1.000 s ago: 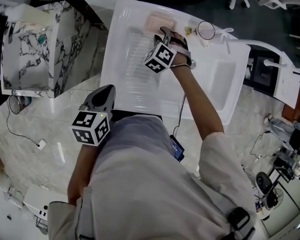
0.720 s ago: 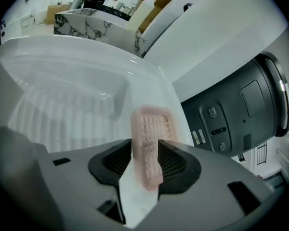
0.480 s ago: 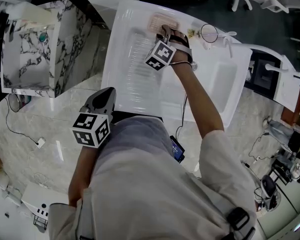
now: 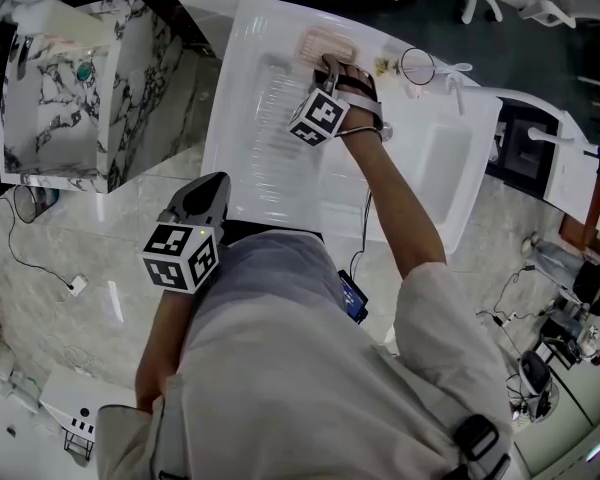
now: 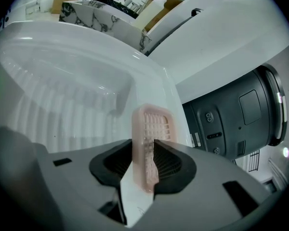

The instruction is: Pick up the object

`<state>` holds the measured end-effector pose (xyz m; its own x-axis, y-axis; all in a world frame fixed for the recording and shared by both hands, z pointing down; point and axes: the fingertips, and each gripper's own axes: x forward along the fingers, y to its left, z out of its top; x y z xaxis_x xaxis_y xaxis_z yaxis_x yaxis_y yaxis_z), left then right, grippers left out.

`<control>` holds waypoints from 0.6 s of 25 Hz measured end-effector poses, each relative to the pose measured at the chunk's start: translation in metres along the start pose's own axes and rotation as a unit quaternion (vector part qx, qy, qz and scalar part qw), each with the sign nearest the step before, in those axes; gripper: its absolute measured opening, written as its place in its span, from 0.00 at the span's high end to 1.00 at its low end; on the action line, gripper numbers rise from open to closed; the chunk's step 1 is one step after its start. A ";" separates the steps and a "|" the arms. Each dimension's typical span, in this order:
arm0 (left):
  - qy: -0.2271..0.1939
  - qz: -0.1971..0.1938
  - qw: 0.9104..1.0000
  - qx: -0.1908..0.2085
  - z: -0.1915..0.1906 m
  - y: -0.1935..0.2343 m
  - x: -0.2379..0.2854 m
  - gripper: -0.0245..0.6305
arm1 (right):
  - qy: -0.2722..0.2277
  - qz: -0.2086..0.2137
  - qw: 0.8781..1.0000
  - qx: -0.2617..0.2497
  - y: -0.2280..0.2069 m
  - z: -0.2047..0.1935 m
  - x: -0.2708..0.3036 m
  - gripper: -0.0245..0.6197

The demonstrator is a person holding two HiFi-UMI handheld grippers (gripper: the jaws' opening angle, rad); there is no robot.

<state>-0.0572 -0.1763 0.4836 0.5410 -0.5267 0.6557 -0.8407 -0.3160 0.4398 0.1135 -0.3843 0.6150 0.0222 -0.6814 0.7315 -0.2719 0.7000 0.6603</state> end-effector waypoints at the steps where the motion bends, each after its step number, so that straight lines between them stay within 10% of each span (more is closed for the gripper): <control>1: -0.001 0.000 1.000 0.000 0.000 0.000 -0.001 0.96 | 0.000 0.001 1.000 -0.001 0.001 0.000 -0.001 0.75; 15: -0.005 -0.009 1.000 0.000 -0.002 -0.003 -0.005 0.96 | -0.008 0.017 1.000 0.004 0.007 0.003 -0.018 0.78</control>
<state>-0.0575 -0.1713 0.4802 0.5558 -0.5285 0.6417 -0.8308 -0.3262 0.4509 0.1085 -0.3678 0.6065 -0.0034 -0.6605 0.7508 -0.2807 0.7212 0.6332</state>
